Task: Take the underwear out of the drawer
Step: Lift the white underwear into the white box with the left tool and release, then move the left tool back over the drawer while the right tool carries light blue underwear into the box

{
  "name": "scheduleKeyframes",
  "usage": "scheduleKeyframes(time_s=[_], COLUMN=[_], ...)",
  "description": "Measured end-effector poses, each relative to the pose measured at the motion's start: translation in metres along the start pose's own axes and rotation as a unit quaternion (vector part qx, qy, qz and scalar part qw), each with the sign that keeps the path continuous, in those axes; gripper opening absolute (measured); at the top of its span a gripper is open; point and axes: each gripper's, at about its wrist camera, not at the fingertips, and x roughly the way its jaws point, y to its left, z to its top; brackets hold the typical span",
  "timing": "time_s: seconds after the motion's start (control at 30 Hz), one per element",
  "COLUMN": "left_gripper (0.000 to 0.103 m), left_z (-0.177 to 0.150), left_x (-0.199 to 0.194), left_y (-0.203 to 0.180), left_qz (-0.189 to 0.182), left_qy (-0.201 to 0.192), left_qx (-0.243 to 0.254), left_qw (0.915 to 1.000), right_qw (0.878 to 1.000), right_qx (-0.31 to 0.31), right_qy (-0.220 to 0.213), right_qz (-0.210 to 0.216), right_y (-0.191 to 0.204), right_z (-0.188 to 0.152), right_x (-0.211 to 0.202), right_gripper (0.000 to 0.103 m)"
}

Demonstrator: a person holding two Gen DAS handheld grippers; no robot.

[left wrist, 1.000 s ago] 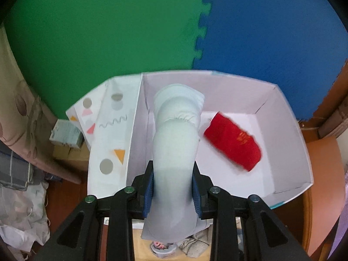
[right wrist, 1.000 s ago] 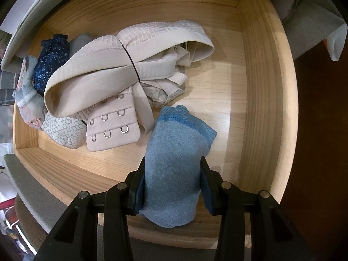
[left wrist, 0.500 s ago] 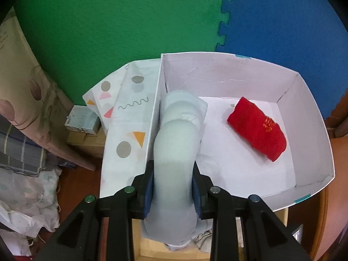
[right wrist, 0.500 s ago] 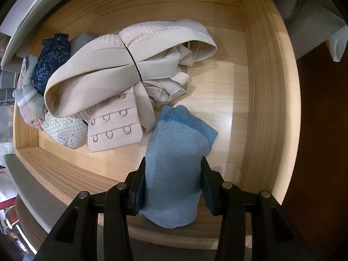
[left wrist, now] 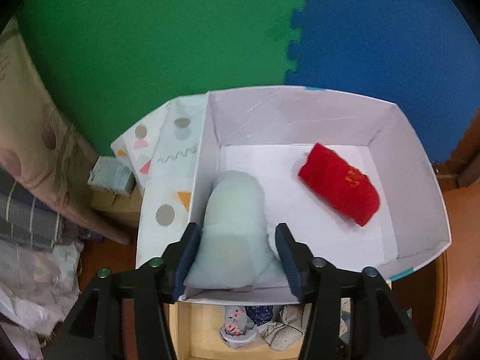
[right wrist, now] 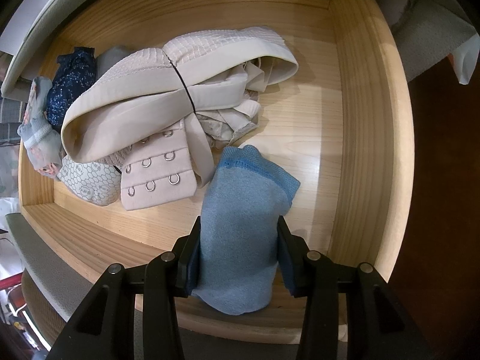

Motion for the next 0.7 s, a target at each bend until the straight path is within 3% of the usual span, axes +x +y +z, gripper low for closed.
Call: scheduleKeyframes(time_s=[0.33,0.53,0.7], left_gripper=[0.057,0.057,0.057], left_z=[-0.019,-0.059,-0.105], left_x=[-0.047,-0.069,-0.062], left_y=[0.007,0.034,0.056], left_qz=[0.008,0.038,0.054], left_qy=[-0.032,-0.057,-0.048], left_qx=[0.021,0.017,0.002], left_qw=[0.9992,0.9975,0.9974], right_qw=[1.0,1.0,0.999], right_qx=[-0.001,0.002,-0.001], right_qy=[-0.001,-0.008,-0.039], right_qz=[-0.002,-0.001,-0.005], right_y=[0.001,-0.001,0.001], right_z=[0.001,0.0,-0.002], right_x=[0.0,-0.003,-0.013], right_gripper=[0.041,0.041,0.04])
